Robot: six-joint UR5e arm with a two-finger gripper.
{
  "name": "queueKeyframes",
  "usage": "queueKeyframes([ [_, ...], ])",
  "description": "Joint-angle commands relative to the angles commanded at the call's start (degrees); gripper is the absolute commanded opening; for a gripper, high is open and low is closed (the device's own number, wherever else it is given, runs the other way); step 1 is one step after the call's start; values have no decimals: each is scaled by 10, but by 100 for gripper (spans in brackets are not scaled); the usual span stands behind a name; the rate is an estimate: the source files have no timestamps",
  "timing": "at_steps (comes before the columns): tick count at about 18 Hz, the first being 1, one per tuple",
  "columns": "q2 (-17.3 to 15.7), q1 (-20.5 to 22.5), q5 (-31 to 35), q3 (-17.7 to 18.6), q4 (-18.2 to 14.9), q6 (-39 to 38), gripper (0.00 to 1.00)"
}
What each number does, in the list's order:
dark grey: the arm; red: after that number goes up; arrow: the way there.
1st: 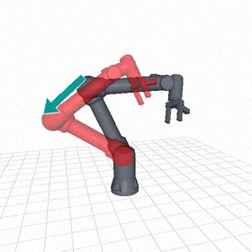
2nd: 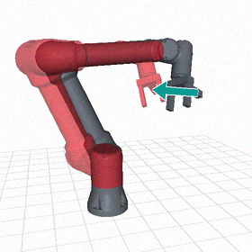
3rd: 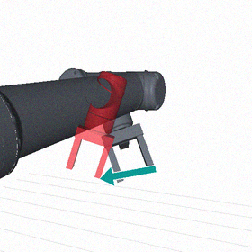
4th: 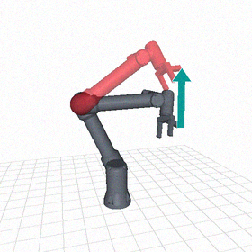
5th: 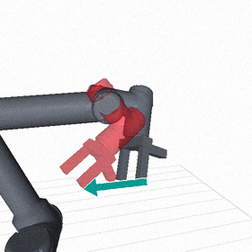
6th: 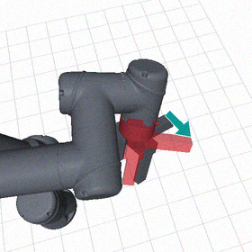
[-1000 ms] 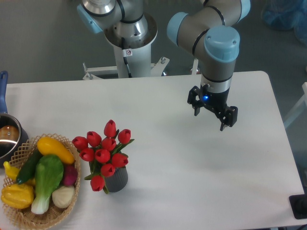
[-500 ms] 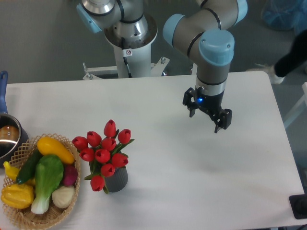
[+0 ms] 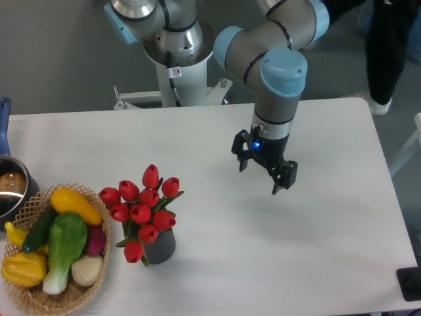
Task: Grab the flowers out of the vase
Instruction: 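Swing the gripper over the tulip stems above the grey vase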
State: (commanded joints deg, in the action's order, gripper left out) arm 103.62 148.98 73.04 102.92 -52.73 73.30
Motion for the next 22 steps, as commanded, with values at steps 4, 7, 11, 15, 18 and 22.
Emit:
queueKeyframes([
  [4, -3, -18, -39, 1, -2, -7, 100],
  [7, 0, -20, -82, 11, 0, -36, 100],
  [11, -4, -20, -103, 17, 0, -36, 100],
  [15, -1, -10, -226, 26, -5, -36, 100],
  [18, -2, 14, -328, 40, -5, -36, 100],
  [22, 2, 19, -424, 39, -4, -35, 100],
])
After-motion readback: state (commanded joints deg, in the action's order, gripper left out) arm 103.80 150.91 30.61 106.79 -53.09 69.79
